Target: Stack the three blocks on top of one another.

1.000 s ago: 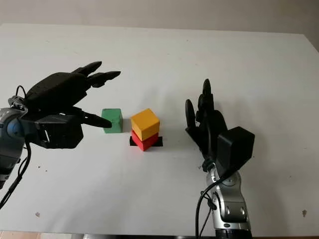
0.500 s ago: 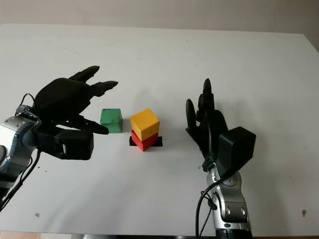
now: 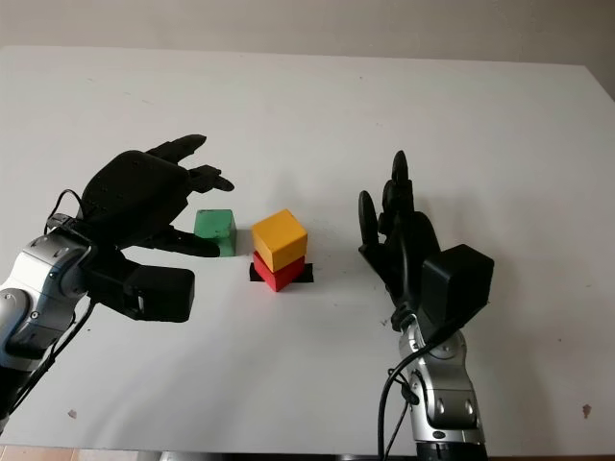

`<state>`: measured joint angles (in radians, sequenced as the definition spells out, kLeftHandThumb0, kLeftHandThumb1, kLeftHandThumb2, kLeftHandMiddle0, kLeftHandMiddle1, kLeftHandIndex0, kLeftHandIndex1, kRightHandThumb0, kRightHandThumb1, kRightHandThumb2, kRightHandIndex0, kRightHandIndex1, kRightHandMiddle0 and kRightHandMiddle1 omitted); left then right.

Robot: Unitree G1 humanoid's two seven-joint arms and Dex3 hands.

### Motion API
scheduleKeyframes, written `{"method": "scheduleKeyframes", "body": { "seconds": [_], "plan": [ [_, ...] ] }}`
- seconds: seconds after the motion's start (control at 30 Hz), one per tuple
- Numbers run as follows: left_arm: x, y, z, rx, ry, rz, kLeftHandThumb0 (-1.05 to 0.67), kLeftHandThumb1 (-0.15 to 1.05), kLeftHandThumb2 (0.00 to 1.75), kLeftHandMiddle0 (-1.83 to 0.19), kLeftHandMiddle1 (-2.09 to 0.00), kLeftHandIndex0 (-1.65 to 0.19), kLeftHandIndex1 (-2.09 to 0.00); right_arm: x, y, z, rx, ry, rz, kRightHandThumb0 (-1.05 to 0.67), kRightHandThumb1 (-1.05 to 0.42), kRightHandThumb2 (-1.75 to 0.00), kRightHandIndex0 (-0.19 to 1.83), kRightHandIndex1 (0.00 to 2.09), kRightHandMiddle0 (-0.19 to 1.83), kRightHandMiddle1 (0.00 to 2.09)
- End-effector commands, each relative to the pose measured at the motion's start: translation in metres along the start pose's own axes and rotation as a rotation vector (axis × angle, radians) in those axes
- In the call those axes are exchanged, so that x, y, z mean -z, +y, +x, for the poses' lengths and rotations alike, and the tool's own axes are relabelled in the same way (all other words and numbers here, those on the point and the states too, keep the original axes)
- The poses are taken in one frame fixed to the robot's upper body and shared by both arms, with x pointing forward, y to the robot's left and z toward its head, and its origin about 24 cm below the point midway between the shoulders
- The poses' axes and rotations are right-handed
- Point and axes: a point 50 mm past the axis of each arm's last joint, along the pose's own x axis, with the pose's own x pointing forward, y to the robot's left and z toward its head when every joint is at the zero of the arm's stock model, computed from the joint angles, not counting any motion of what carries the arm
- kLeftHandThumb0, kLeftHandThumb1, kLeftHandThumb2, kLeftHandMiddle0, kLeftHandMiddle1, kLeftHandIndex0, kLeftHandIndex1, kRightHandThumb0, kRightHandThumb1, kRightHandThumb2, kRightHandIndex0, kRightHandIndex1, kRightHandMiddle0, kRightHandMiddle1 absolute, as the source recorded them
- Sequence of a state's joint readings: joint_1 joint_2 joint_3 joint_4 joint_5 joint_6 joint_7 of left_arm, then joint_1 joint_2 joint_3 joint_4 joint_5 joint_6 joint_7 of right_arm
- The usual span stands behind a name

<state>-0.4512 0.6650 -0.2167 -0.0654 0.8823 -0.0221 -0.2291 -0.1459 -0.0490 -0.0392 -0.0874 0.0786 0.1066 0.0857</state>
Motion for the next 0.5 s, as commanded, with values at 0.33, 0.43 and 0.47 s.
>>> {"method": "scheduleKeyframes", "body": {
  "seconds": [0.33, 0.43, 0.47],
  "plan": [
    [0.0031, -0.0032, -0.0014, 0.047, 0.004, 0.010, -0.85, 1.00, 0.06, -0.29, -0.07, -0.43, -0.84, -0.0044, -0.0043, -0.0014, 0.000, -0.027, -0.015, -0.73, -1.05, -0.56, -0.19, 0.00, -0.19, 0.00],
    [0.0024, -0.0035, -0.0017, 0.042, 0.005, 0.021, -0.84, 0.99, 0.05, -0.31, -0.07, -0.47, -0.88, -0.0043, -0.0042, -0.0017, 0.000, -0.029, -0.013, -0.73, -1.05, -0.56, -0.19, 0.00, -0.19, 0.00],
    [0.0022, -0.0036, -0.0019, 0.041, 0.004, 0.025, -0.83, 0.99, 0.05, -0.32, -0.07, -0.48, -0.89, -0.0043, -0.0042, -0.0019, 0.001, -0.028, -0.014, -0.73, -1.05, -0.56, -0.19, 0.00, -0.19, 0.00]
  ]
}}
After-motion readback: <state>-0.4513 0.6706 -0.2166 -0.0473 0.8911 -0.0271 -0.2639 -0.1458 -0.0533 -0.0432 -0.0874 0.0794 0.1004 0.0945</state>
